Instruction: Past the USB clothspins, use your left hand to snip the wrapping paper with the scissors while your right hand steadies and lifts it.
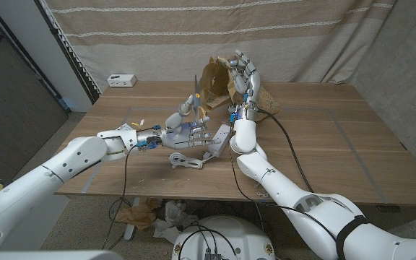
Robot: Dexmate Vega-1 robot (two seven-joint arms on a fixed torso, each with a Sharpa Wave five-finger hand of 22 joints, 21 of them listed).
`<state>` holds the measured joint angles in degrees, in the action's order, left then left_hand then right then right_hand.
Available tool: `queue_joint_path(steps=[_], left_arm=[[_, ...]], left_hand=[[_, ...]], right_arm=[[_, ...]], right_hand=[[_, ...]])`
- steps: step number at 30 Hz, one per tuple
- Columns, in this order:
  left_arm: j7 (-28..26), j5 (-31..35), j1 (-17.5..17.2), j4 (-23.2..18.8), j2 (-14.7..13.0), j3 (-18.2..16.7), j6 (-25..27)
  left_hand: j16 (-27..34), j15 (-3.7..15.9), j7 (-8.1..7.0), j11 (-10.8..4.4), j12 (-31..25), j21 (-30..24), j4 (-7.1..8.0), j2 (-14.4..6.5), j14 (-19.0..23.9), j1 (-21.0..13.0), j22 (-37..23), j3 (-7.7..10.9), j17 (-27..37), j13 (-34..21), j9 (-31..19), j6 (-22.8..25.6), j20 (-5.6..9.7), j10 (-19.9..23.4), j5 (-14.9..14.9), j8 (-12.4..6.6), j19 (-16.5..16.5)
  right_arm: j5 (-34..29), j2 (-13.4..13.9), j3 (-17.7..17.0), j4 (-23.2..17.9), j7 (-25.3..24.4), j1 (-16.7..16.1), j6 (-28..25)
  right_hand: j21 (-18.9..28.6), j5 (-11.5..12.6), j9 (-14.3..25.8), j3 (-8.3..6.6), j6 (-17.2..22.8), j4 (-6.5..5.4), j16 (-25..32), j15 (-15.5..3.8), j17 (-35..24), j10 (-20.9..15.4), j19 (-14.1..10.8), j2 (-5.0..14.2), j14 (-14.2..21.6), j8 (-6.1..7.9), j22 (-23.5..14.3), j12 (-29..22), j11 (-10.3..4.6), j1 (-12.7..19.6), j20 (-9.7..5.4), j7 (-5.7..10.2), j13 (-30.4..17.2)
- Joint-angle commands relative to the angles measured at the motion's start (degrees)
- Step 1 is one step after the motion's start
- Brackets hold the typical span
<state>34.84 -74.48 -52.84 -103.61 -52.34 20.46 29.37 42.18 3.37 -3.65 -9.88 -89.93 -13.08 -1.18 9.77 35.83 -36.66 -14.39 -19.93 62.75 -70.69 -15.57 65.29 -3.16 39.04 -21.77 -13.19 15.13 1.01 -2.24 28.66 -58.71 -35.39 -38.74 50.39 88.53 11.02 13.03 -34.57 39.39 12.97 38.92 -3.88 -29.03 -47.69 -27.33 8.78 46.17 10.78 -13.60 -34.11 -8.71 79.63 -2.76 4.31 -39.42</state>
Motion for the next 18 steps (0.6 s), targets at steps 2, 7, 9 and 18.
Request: queue_joint_path(steps=[2,7,9,18], left_arm=[[1.08,-0.98,-0.36,1.38,1.33,0.35,0.33],[1.48,-0.71,-0.23,1.40,1.54,0.57,0.34],[1.40,-0.54,-0.22,1.33,1.45,0.45,0.21],[1.48,-0.50,-0.07,1.23,1.37,0.47,0.50]], left_hand=[[0.18,7.35,3.42,-1.72,-0.10,-0.05,-0.32,-0.06,0.23,0.15,-0.03,-0.08,0.13,-0.29,-0.15,-0.87,-0.21,-1.09,0.26,-0.16,-0.34],[0.28,7.46,3.44,-1.75,-0.12,-0.06,-0.35,-0.11,0.14,0.12,-0.03,-0.06,0.34,-0.29,-0.12,-0.82,-0.18,-1.02,0.26,-0.16,-0.33],[0.32,7.45,3.42,-1.75,-0.12,-0.06,-0.36,-0.12,0.13,0.11,-0.03,-0.05,0.43,-0.29,-0.14,-0.85,-0.17,-1.02,0.26,-0.17,-0.33],[0.29,7.51,3.51,-1.77,-0.14,-0.06,-0.38,-0.13,0.12,0.14,-0.02,-0.05,0.38,-0.30,-0.15,-0.80,-0.20,-0.90,0.28,-0.18,-0.35]], right_arm=[[1.06,-0.05,0.53,0.11,1.16,-0.18,0.21],[0.78,-0.02,0.52,0.34,1.21,0.17,0.09],[1.03,-0.07,0.51,0.50,1.30,0.23,-0.26],[0.89,-0.38,0.63,2.60,0.74,1.20,-0.08]], right_hand=[[0.18,0.24,0.16,-8.73,0.30,-9.09,14.87,-9.31,-16.07,-0.09,0.30,2.93,4.90,0.12,-0.11,0.18,-0.02,0.08,-8.92,-0.03,-0.17],[0.16,0.25,0.13,-8.75,0.36,-9.09,14.95,-9.31,-16.10,-0.25,0.34,2.88,4.94,0.14,-0.09,0.11,-0.11,0.04,-8.90,0.05,-0.25],[0.18,0.25,0.13,-8.74,0.39,-9.09,14.95,-9.31,-16.08,-0.24,0.31,2.87,4.93,0.15,-0.10,0.15,-0.17,0.03,-8.91,0.16,-0.22],[0.16,0.25,0.10,-8.78,0.40,-9.08,15.11,-9.31,-16.17,-0.29,0.33,2.86,5.05,0.15,-0.08,0.15,-0.18,0.01,-8.92,0.13,-0.27]])
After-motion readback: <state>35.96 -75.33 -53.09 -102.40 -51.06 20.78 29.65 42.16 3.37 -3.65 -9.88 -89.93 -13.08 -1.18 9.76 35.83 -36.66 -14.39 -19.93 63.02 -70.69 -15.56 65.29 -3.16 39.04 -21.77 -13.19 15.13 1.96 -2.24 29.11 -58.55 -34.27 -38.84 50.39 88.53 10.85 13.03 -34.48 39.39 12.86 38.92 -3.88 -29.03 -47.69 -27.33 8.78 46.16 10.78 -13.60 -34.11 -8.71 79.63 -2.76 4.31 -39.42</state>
